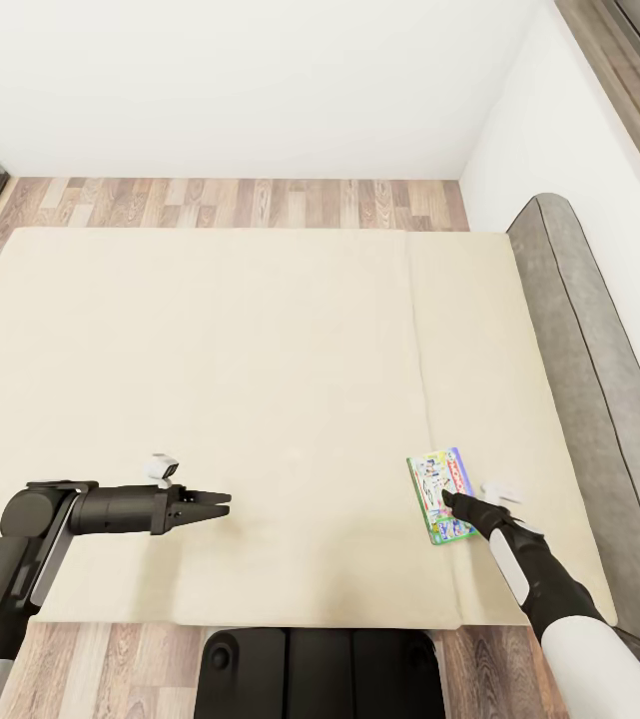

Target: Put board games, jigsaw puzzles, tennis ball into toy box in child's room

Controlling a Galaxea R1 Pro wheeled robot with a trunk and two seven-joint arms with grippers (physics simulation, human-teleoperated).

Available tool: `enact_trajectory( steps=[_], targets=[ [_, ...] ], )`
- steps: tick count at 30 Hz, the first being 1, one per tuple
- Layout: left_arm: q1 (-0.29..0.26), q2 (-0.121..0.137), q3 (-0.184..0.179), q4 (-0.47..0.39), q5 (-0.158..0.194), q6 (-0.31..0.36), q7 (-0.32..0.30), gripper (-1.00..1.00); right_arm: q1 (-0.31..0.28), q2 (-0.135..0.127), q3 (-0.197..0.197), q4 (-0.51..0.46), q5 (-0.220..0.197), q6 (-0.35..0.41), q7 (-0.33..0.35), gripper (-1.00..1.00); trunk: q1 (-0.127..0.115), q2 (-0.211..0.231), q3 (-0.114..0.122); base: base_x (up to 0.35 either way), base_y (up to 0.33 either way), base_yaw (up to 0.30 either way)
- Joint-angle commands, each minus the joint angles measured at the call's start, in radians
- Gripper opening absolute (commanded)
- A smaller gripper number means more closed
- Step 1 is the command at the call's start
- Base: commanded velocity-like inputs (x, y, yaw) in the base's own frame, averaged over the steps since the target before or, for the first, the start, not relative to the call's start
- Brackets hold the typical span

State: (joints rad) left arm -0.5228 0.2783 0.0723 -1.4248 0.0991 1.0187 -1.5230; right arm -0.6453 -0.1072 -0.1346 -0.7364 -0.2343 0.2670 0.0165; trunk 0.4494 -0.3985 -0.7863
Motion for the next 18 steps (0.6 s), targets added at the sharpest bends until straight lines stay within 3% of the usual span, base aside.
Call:
enact_trajectory(
  steps=[1,9,18],
  targets=[
    [0.000,0.000,0.000,0.000,0.000,0.011,-0.003,1.00,0.000,0.000,-0.002,-0.002,-0.006,0.006,0.010,1.00,0.001,-0.001,-0.001,0.000,0.000,0.000],
    [0.000,0.001,0.000,0.000,0.000,0.011,-0.003,1.00,0.000,0.000,-0.002,-0.001,-0.005,0.006,0.078,1.00,0.001,-0.001,-0.001,0.000,0.000,0.000],
    [0.000,0.000,0.000,0.000,0.000,0.011,-0.002,1.00,0.000,0.001,-0.002,-0.001,-0.005,0.006,0.090,1.00,0.001,-0.001,-0.001,0.000,0.000,0.000]
  ],
)
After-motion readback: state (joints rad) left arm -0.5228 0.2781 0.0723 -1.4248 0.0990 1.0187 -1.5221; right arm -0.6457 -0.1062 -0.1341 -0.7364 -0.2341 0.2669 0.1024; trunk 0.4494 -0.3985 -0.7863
